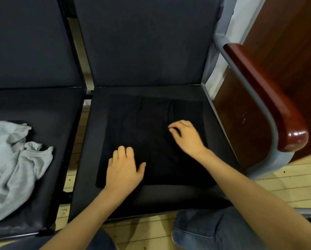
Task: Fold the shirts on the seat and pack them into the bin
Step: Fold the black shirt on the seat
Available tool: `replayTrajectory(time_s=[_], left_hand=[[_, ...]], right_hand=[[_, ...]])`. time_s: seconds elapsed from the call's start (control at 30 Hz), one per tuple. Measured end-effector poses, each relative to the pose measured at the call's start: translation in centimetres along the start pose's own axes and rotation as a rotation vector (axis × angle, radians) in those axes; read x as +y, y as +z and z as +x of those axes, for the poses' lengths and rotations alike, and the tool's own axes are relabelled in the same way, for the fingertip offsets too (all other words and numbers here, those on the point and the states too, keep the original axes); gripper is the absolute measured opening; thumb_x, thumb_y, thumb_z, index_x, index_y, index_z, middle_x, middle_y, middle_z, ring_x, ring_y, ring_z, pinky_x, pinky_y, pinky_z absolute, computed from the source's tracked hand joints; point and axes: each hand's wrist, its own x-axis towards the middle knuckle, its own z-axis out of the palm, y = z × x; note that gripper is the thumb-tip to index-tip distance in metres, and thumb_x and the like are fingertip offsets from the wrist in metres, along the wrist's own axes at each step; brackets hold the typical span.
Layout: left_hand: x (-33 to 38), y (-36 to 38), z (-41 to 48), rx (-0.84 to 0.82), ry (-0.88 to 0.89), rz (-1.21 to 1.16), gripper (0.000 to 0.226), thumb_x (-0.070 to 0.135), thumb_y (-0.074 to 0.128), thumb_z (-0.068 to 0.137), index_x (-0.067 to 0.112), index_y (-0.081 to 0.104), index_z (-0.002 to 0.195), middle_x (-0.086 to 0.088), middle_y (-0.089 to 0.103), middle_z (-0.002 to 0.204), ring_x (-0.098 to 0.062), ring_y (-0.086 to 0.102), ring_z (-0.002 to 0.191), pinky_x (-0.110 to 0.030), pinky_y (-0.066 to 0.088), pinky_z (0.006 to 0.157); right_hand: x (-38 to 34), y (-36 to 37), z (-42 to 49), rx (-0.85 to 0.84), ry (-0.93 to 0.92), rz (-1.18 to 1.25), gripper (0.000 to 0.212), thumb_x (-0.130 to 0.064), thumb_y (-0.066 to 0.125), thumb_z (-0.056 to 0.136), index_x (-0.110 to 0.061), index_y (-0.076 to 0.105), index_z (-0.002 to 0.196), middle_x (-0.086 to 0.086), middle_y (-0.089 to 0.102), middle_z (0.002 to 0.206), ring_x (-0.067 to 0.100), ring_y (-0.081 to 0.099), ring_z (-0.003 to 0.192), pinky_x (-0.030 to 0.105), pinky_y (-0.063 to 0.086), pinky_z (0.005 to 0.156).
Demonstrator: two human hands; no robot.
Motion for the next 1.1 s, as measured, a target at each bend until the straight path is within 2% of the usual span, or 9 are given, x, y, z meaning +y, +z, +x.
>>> replayTrajectory(time_s=[0.07, 0.27, 0.47, 0.6, 0.7, 0.83, 0.9, 0.97, 1.1], left_hand=[[-0.4, 0.4, 0.0, 0.006, 0.0, 0.037, 0.034, 0.041, 0.06, 0.086, 0.012, 0.055, 0.101, -0.006, 0.049, 0.102, -0.025, 0.051, 0.096, -0.037, 0.044, 0.078], [-1.1, 0.0, 0.3, 0.076, -0.033, -0.19, 0.015, 0.03, 0.054, 0.09, 0.016, 0.053, 0.091, 0.003, 0.046, 0.095, -0.015, 0.048, 0.091, -0.03, 0.039, 0.068], [-1.6, 0.0, -0.2, 0.098, 0.046, -0.227, 0.015, 0.028, 0.056, 0.089, 0.017, 0.047, 0.084, 0.005, 0.042, 0.089, -0.013, 0.043, 0.082, -0.026, 0.031, 0.067], [-2.2, 1.1, -0.5, 0.12, 0.116, -0.123, 0.026, 0.042, 0.059, 0.088, 0.017, 0.059, 0.081, 0.004, 0.05, 0.088, -0.016, 0.051, 0.082, -0.032, 0.04, 0.071], [-1.3, 1.5, 0.0, 0.18, 0.202, -0.103, 0.034, 0.049, 0.049, 0.087, 0.018, 0.062, 0.085, 0.003, 0.055, 0.086, -0.018, 0.056, 0.079, -0.033, 0.043, 0.07], [2.9, 2.4, 0.3, 0.192, 0.45, -0.139, 0.035, 0.05, 0.048, 0.082, 0.021, 0.065, 0.093, 0.005, 0.059, 0.09, -0.018, 0.058, 0.081, -0.03, 0.043, 0.071], [5.2, 3.8, -0.2, 0.162, 0.611, -0.168, 0.039, 0.052, 0.053, 0.08, 0.02, 0.067, 0.098, 0.003, 0.061, 0.094, -0.018, 0.057, 0.084, -0.029, 0.041, 0.072], [6.6, 5.2, -0.6, 0.132, 0.709, -0.155, 0.043, 0.053, 0.052, 0.079, 0.021, 0.069, 0.103, 0.003, 0.062, 0.098, -0.017, 0.058, 0.088, -0.028, 0.047, 0.073], [7.2, 6.7, -0.2, 0.182, 0.732, -0.074, 0.038, 0.047, 0.047, 0.086, 0.024, 0.068, 0.107, 0.004, 0.062, 0.101, -0.017, 0.059, 0.091, -0.029, 0.046, 0.077]], right_hand=[[-3.3, 2.0, 1.0, -0.034, 0.0, 0.05, 0.02, -0.024, 0.06, 0.092, -0.011, 0.072, 0.1, 0.011, 0.065, 0.101, 0.031, 0.055, 0.103, 0.025, 0.033, 0.092], [-9.6, 6.3, 3.7, -0.046, 0.196, -0.004, 0.04, -0.05, 0.055, 0.09, -0.016, 0.066, 0.108, 0.005, 0.059, 0.116, 0.024, 0.044, 0.117, 0.036, 0.036, 0.096], [-10.3, 6.8, 4.3, 0.06, 0.259, 0.12, 0.018, -0.033, 0.058, 0.092, -0.017, 0.064, 0.097, 0.002, 0.061, 0.108, 0.021, 0.047, 0.111, 0.035, 0.033, 0.095], [-9.2, 6.2, 3.9, 0.027, 0.248, 0.064, 0.02, -0.032, 0.059, 0.09, -0.018, 0.059, 0.104, 0.002, 0.055, 0.115, 0.021, 0.043, 0.115, 0.035, 0.033, 0.095], [-7.5, 4.3, 3.7, 0.115, 0.248, 0.127, 0.024, -0.031, 0.059, 0.091, -0.017, 0.056, 0.11, 0.005, 0.054, 0.117, 0.024, 0.042, 0.116, 0.035, 0.034, 0.094], [-1.7, -0.2, 4.4, 0.146, 0.357, 0.036, 0.027, -0.028, 0.057, 0.091, -0.017, 0.058, 0.116, 0.013, 0.051, 0.124, 0.033, 0.039, 0.12, 0.037, 0.032, 0.099], [2.2, -2.7, 4.6, 0.104, 0.502, 0.003, 0.031, -0.027, 0.055, 0.093, -0.02, 0.056, 0.123, 0.016, 0.043, 0.134, 0.035, 0.033, 0.127, 0.037, 0.029, 0.104], [5.2, -4.7, 4.5, -0.002, 0.614, 0.008, 0.036, -0.031, 0.05, 0.097, -0.024, 0.051, 0.132, 0.016, 0.032, 0.144, 0.035, 0.024, 0.135, 0.037, 0.023, 0.11], [7.6, -5.7, 4.6, -0.167, 0.563, 0.021, 0.041, -0.041, 0.044, 0.099, -0.032, 0.044, 0.139, 0.005, 0.019, 0.157, 0.031, 0.01, 0.144, 0.039, 0.013, 0.117]])
